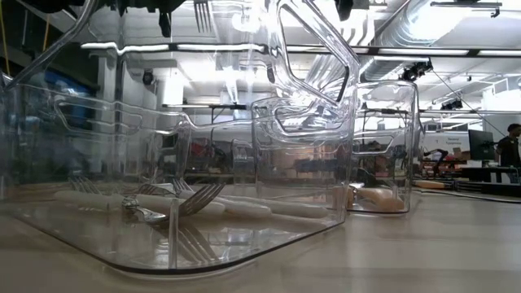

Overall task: Sort silverware by color (type)
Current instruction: Put the light orange fork into the middle right transparent bin

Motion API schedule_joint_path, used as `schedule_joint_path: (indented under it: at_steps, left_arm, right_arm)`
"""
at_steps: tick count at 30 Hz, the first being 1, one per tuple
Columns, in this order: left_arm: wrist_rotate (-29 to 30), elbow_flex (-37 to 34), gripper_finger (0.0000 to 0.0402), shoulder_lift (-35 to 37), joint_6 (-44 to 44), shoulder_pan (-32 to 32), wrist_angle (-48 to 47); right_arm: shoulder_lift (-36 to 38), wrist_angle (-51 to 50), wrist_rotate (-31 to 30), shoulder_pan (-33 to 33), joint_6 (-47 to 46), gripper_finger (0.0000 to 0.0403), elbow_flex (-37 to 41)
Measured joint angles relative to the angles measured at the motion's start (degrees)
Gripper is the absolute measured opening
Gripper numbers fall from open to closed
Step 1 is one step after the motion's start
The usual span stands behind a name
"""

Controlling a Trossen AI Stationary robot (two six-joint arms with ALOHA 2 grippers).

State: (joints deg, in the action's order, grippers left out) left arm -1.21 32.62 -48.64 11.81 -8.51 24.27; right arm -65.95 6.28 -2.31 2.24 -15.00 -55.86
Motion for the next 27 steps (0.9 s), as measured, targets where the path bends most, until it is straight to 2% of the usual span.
schedule_joint_path:
  at_steps: [9,12,20,27]
  left_arm:
    - [0.0,0.1,0.0000,-3.3,1.5,1.1,-0.1]
    - [0.0,1.1,0.0000,-7.6,1.5,2.7,0.8]
    - [-0.2,6.9,0.0000,-22.2,-0.4,5.4,10.9]
    - [-3.1,12.4,0.0000,-29.6,-0.4,5.3,12.4]
  right_arm:
    - [0.0,0.4,0.0,0.0,-1.5,0.0130,0.0]
    - [-0.5,1.6,-0.3,0.0,-1.7,0.0130,0.0]
    - [-4.9,9.5,0.5,0.0,-1.7,0.0130,0.0]
    - [-9.0,14.8,2.9,0.0,-1.7,0.0130,0.0]
